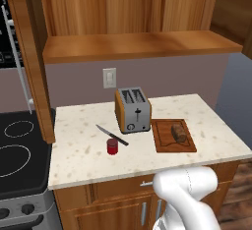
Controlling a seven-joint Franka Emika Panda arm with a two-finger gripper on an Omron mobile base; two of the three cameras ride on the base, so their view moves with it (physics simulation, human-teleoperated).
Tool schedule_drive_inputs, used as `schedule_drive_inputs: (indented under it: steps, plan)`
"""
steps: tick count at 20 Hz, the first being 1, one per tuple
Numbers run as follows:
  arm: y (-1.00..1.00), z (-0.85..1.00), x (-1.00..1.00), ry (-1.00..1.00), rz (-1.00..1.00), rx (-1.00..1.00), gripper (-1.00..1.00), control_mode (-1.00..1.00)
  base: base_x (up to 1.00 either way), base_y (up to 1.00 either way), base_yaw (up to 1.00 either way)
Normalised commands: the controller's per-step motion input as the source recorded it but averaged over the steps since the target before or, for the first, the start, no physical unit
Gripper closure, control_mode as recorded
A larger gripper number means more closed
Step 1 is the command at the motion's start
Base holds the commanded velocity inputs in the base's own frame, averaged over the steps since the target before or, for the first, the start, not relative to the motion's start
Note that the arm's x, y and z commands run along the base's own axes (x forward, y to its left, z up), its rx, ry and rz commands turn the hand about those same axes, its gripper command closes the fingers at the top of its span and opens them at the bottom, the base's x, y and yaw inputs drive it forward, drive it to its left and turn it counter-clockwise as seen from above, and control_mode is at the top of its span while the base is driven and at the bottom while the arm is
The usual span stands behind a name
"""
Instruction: Pick the bread, place it on the cutting board, pick the jam, place it on the counter, and close the cabinet.
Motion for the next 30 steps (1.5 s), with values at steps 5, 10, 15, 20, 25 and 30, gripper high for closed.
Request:
schedule_drive_inputs:
  steps: [5, 10, 15, 20, 25, 30]
  plan:
    - [-0.24, 0.0, -0.03, -0.01, 0.0, 0.0, -1.0, -1.0, 0.0, 0.0, 0.0]
    - [-0.34, 0.0, -0.02, 0.0, 0.0, 0.0, -1.0, -1.0, 0.0, 0.0, 0.0]
    - [-0.37, 0.0, 0.0, 0.0, 0.0, 0.0, -1.0, -1.0, 0.0, 0.0, 0.0]
    - [-0.38, 0.0, 0.0, 0.0, 0.0, 0.0, -1.0, -1.0, 0.0, 0.0, 0.0]
    - [-0.36, 0.0, 0.0, 0.0, 0.0, 0.0, -1.0, -1.0, 0.0, 0.0, 0.0]
    - [-0.34, 0.0, 0.0, 0.0, 0.0, 0.0, -1.0, -1.0, 0.0, 0.0, 0.0]
